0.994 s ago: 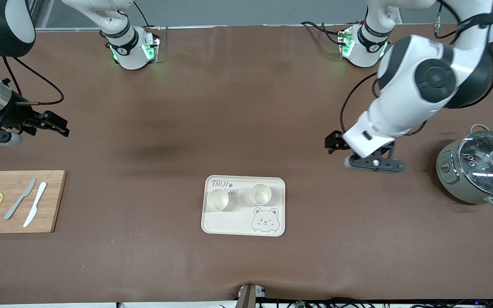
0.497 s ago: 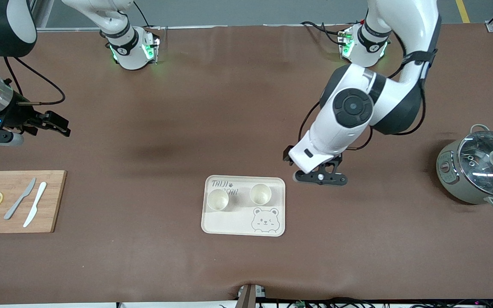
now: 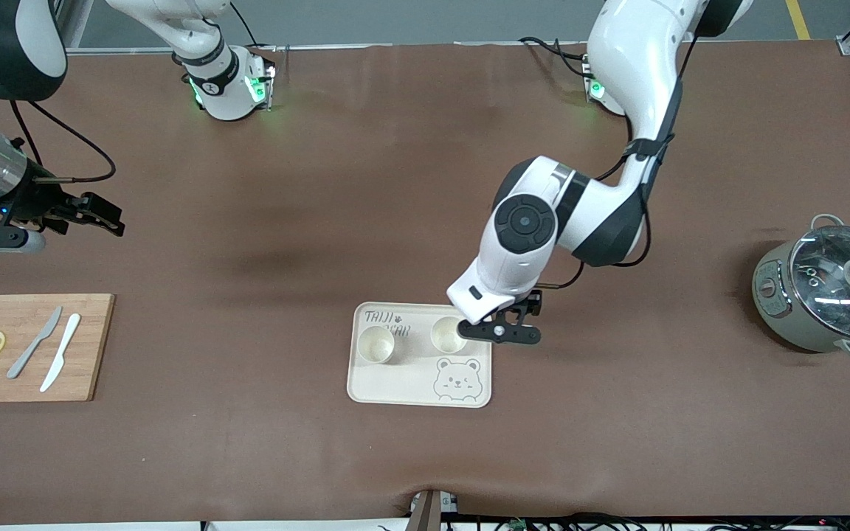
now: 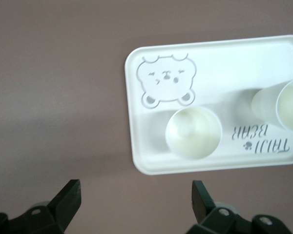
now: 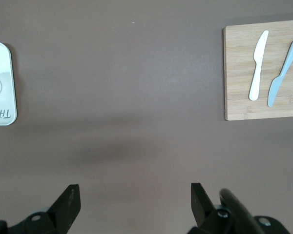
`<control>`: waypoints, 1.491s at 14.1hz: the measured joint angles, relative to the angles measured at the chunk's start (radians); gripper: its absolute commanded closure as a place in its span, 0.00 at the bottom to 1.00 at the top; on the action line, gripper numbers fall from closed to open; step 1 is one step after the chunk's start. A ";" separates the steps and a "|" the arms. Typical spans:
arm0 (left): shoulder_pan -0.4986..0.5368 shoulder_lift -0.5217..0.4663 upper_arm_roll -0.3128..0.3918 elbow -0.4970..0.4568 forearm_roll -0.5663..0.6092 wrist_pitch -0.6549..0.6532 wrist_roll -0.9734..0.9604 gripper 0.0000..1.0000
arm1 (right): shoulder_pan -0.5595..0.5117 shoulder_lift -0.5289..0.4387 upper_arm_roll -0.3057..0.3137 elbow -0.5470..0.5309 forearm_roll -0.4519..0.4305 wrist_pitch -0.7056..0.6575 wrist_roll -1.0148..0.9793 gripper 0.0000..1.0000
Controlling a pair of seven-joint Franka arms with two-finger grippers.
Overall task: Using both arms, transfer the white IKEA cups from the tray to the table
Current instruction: 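Move the left gripper over the white cup on the tray, then lower the left gripper around the cup and close on it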
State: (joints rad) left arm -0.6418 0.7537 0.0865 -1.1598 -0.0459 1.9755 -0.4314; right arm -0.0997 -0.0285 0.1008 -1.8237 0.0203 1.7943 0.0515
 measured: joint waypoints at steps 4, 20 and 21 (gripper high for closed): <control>0.000 0.058 0.002 0.044 0.000 0.028 0.000 0.00 | 0.001 0.000 0.000 0.000 0.000 0.000 0.000 0.00; -0.012 0.203 0.002 0.060 0.000 0.188 -0.026 0.00 | 0.002 0.006 0.000 0.000 0.000 0.002 0.000 0.00; -0.013 0.208 0.001 0.060 0.000 0.188 -0.032 0.00 | 0.002 0.006 0.000 0.000 0.000 0.002 0.000 0.00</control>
State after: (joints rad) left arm -0.6552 0.9613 0.0879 -1.1002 -0.0459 2.1632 -0.4635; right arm -0.0978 -0.0220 0.1008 -1.8238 0.0203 1.7961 0.0515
